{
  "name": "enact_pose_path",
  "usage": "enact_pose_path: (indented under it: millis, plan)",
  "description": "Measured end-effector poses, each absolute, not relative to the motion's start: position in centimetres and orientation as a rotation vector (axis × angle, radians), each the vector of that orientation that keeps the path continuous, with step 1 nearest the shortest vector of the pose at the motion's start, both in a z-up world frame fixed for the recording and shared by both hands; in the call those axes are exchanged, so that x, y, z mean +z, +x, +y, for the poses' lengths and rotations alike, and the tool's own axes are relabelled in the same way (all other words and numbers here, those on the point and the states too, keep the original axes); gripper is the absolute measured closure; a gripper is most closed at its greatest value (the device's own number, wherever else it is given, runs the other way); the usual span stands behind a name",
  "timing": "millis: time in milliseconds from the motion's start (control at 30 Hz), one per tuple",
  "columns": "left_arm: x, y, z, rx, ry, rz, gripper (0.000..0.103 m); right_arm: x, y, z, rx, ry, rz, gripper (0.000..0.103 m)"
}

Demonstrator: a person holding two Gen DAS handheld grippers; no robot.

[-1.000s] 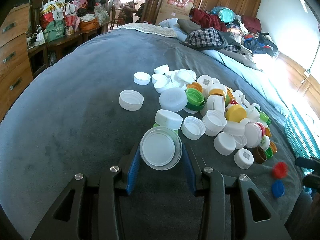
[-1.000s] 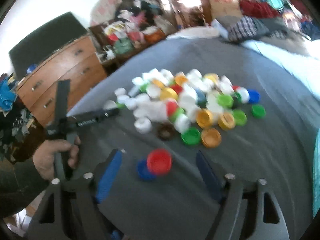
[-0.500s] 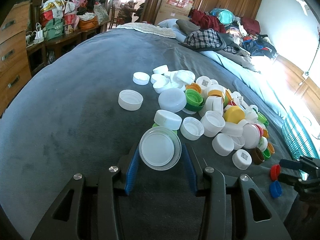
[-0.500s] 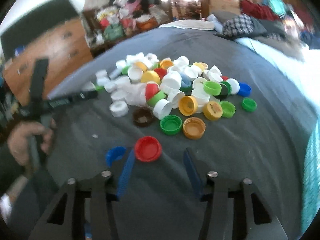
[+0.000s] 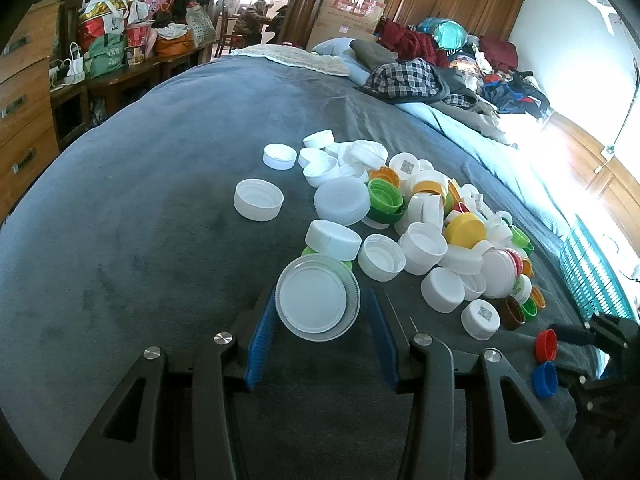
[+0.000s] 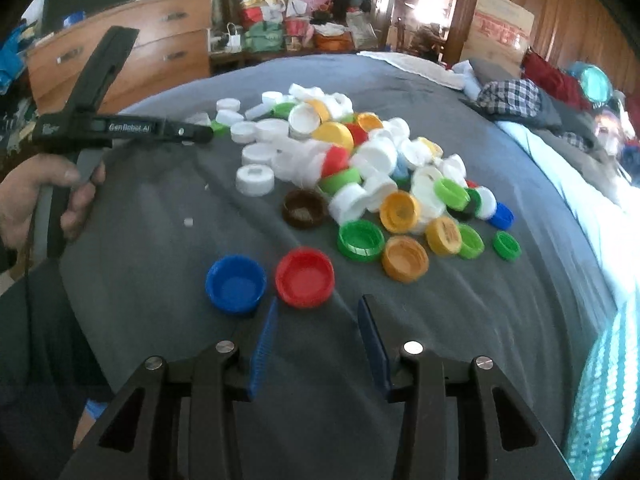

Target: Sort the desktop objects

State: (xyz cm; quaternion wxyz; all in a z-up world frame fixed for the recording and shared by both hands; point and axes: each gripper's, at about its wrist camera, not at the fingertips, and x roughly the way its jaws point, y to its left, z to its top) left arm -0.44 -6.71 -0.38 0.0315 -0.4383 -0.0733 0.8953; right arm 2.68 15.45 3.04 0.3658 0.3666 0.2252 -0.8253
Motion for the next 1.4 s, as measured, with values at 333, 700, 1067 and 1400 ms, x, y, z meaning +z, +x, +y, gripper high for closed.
enact_pose_path:
  millis: [333,700,1067,1400]
  plan:
    - [0.2,-0.1,-5.7,2.813,-1.329,-0.130,0.069,4.0,1.0,15.6,-2.149,1.012,0.426,0.070]
    - [6.6,1.2,-2.0,2.838,-1.254,-0.135,0.069,11.2,1.2,20.1,-2.262,0.963,0.167,0.070]
    - [10.0,-1.8,7.9,2.636,-1.179,-0.064,0.068,14.9,1.5,27.1,-2.414,0.935,0.105,0.070]
    - [11.3,-5.8,19.9,2.436,-1.116,0.004,0.069,16.9,0.1,36.5,-2.580,0.985,0.044,0.070]
